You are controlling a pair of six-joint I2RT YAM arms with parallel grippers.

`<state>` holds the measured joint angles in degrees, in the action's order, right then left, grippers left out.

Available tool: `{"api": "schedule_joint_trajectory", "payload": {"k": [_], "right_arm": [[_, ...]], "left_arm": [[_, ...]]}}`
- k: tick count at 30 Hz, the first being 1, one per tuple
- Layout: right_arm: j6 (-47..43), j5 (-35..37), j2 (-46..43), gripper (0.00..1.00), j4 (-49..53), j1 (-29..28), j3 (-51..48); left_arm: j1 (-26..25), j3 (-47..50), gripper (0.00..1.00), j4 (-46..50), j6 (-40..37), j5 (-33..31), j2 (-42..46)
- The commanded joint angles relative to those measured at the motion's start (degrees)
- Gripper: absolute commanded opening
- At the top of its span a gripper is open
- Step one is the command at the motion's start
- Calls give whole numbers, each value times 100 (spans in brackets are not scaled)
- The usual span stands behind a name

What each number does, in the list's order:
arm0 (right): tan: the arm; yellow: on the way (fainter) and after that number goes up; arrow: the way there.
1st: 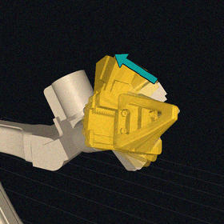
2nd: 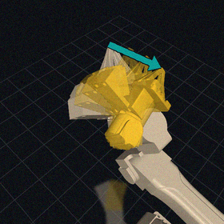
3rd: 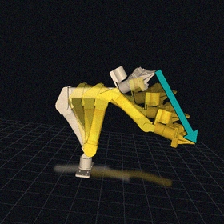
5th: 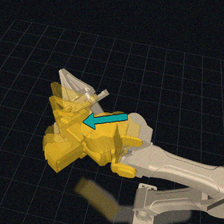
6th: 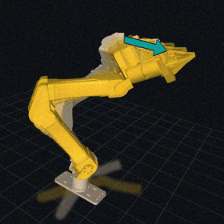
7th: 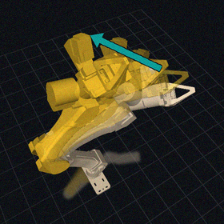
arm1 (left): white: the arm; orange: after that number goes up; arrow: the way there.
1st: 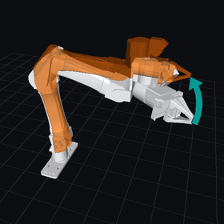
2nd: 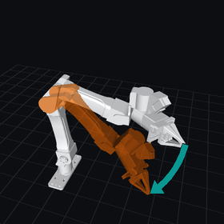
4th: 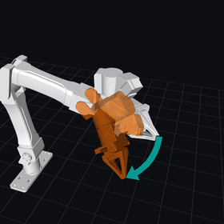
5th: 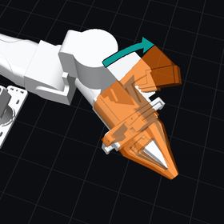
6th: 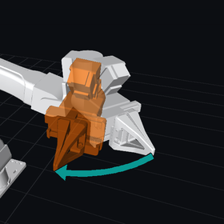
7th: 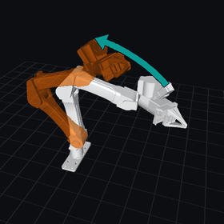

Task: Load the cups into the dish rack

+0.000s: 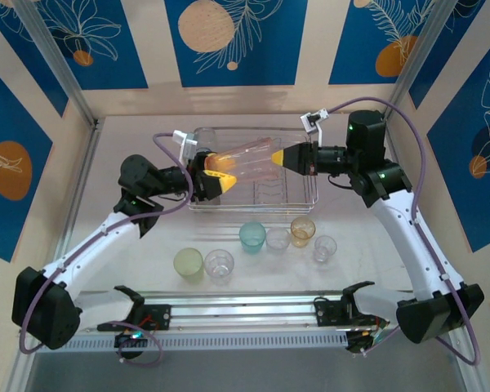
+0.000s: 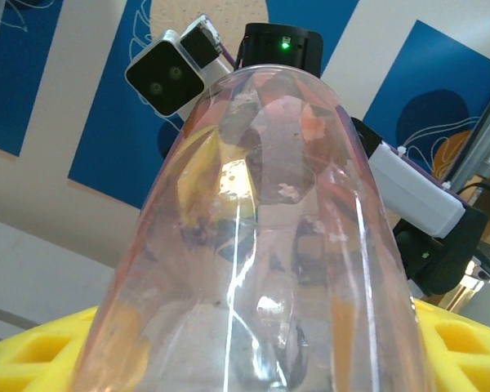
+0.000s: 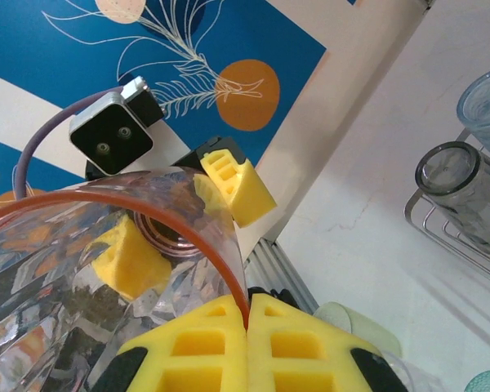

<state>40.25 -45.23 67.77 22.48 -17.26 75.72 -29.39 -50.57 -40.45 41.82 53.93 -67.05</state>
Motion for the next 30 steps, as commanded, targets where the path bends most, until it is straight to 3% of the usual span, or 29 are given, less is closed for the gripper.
{"api": "schedule_joint_trajectory", "payload": {"k": [1, 2, 4, 6, 8, 10, 12, 13, 15, 21, 30], "right_arm": [[-24, -4, 135, 5, 148, -120, 185], [-49, 22, 140, 12, 196, -120, 210], [-109, 95, 131, 32, 330, -103, 261], [-231, 264, 101, 55, 644, -47, 346], [-430, 818, 47, 61, 1221, 40, 486], [-559, 1795, -34, 62, 2008, 193, 640], [-564, 2656, -211, 62, 2522, 471, 573], [-570, 2840, -319, 62, 2590, 624, 438], [-535, 2920, -577, 61, 2586, 1045, 21], [-656, 3065, -1019, 59, 2690, 1820, -906], [-937, 3237, -1384, 59, 2821, 2051, -1579]], "left_arm": [[-49, -110, 45, 356, -289, -402, 204], [-50, -141, 43, 561, -351, -517, 233], [-47, -219, 39, 896, -503, -624, 272], [-40, -499, 32, 1814, -808, -858, 280], [-36, -993, 27, 3159, -1324, -1208, 218], [-39, -1669, 22, 4738, -1949, -1948, 61], [-49, -2524, 23, 6382, -2340, -3337, -264], [-50, -2906, 18, 7011, -2433, -3996, -419], [-45, -3821, 17, 8254, -2717, -4822, -994], [-138, -5891, 4, 10273, -3342, -5560, -2810], [-704, -8269, 3, 11376, -3971, -6865, -4909]]}}
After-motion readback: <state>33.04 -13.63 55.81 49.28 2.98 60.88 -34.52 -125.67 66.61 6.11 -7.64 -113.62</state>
